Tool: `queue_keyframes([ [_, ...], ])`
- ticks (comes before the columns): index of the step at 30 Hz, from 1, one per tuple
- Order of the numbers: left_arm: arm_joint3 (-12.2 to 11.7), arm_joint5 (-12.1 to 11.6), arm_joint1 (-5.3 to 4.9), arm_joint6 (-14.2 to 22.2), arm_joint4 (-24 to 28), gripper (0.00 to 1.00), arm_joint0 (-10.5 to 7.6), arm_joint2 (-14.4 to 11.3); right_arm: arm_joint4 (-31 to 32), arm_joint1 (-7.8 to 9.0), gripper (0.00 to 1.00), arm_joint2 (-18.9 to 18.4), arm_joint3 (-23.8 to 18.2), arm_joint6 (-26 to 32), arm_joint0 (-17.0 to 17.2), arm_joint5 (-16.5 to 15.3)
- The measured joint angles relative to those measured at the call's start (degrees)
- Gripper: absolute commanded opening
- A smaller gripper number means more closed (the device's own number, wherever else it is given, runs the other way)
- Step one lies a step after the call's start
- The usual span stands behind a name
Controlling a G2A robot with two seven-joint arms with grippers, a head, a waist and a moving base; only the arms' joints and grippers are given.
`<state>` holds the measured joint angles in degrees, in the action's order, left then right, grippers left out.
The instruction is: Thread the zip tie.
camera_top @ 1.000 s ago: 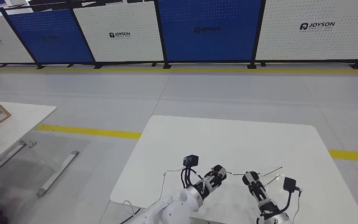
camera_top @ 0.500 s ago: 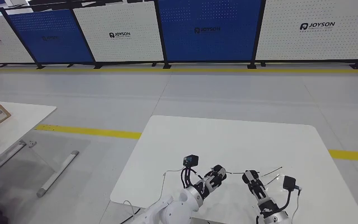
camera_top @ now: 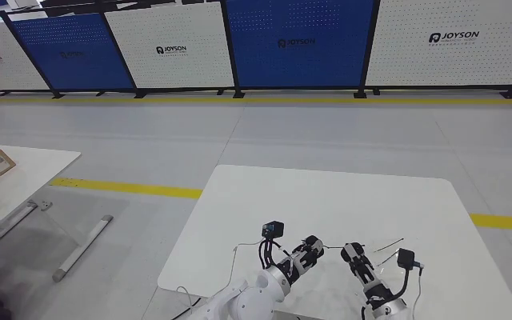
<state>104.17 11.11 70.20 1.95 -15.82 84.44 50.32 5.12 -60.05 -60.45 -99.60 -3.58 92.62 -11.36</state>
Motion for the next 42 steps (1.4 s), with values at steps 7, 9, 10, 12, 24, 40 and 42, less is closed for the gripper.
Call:
queue_keyframes([
  [7,0.0,0.0,0.00,0.0,0.0,0.00,0.00,0.0,-1.8,-0.50,0.00,-0.6,0.4,1.4,0.2,-0.9],
  [9,0.0,0.0,0.00,0.0,0.0,0.00,0.00,0.0,-1.8,-0.64,0.00,-0.8,0.7,1.4,0.1,-0.6],
  [10,0.0,0.0,0.00,0.0,0.0,0.00,0.00,0.0,-1.8,-0.71,0.00,-0.8,0.8,1.4,0.1,-0.5],
  [12,0.0,0.0,0.00,0.0,0.0,0.00,0.00,0.0,-1.7,-0.72,0.00,-0.8,0.8,1.4,0.1,-0.4],
  [24,0.0,0.0,0.00,0.0,0.0,0.00,0.00,0.0,-1.7,-0.72,0.00,-0.8,0.8,1.4,0.1,-0.5],
  [40,-0.7,-2.2,0.15,1.7,0.6,0.00,-0.14,0.0,-1.3,-1.79,0.00,-0.9,1.1,4.0,-0.3,-0.1],
  [42,-0.7,-2.3,0.18,1.6,0.6,0.00,-0.15,0.0,-1.3,-1.89,0.00,-1.0,1.1,4.0,-0.2,-0.2],
])
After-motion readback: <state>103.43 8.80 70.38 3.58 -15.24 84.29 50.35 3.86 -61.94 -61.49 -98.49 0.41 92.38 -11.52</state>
